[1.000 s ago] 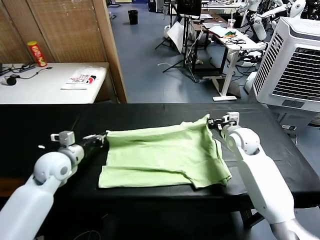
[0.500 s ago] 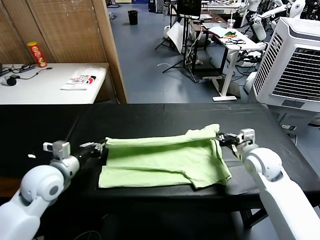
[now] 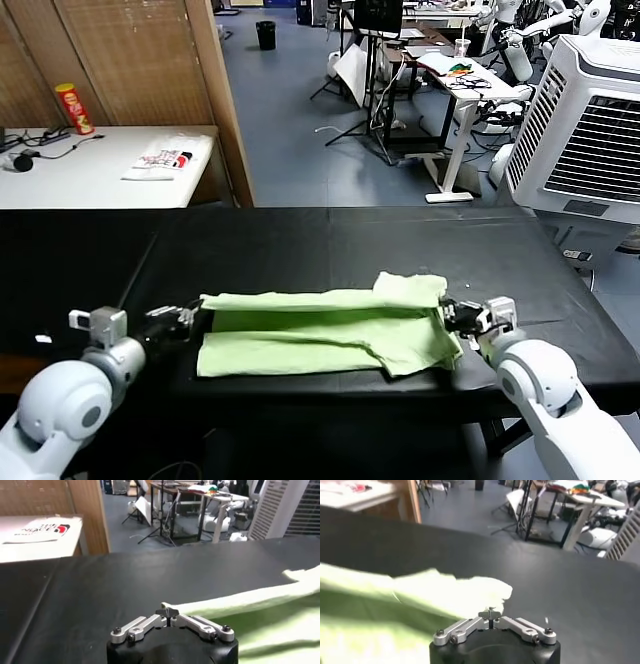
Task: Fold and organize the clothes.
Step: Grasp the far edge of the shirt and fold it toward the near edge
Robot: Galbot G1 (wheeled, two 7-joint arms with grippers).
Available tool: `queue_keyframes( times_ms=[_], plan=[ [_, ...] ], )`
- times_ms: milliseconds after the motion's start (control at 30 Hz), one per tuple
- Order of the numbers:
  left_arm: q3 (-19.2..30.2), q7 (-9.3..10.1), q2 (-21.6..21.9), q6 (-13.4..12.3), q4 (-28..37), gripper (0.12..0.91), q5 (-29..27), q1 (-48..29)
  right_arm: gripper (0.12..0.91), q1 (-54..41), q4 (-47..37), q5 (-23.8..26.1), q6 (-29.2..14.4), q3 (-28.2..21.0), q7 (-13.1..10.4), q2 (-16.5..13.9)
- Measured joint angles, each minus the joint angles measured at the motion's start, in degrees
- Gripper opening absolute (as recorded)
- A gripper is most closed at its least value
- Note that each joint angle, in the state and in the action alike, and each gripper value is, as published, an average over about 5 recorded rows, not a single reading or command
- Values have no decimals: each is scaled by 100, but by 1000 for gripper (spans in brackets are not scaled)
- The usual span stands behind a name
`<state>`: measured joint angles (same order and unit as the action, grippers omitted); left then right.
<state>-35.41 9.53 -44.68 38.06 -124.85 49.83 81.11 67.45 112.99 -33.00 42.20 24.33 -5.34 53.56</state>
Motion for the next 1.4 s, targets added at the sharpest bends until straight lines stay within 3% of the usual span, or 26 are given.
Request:
queue_keyframes(
  times_ms=[700,800,900,1167,1267,1400],
  plan=[
    [199,-61,-109,113,73,126,-551,492,123,177,121,16,0,38,-41,-72],
    [258,-29,-163,163,79,133,-551,466,160,245,218,15,0,116,-101,-109],
    [282,-9,-202,198,53,220,-531,471,289,323,349,3,0,236,-120,-161],
    [127,-16,-195,268,-121,652,-326,554,721,199,458,-130,0,509,-201,-95],
    [69,-18,-245,177,-112,757,-211,453,786,-57,263,-76,0,436,-253,51],
    [119,49,-399,0,155,795,-130,47,797,-577,-213,49,0,160,-258,358]
  ],
)
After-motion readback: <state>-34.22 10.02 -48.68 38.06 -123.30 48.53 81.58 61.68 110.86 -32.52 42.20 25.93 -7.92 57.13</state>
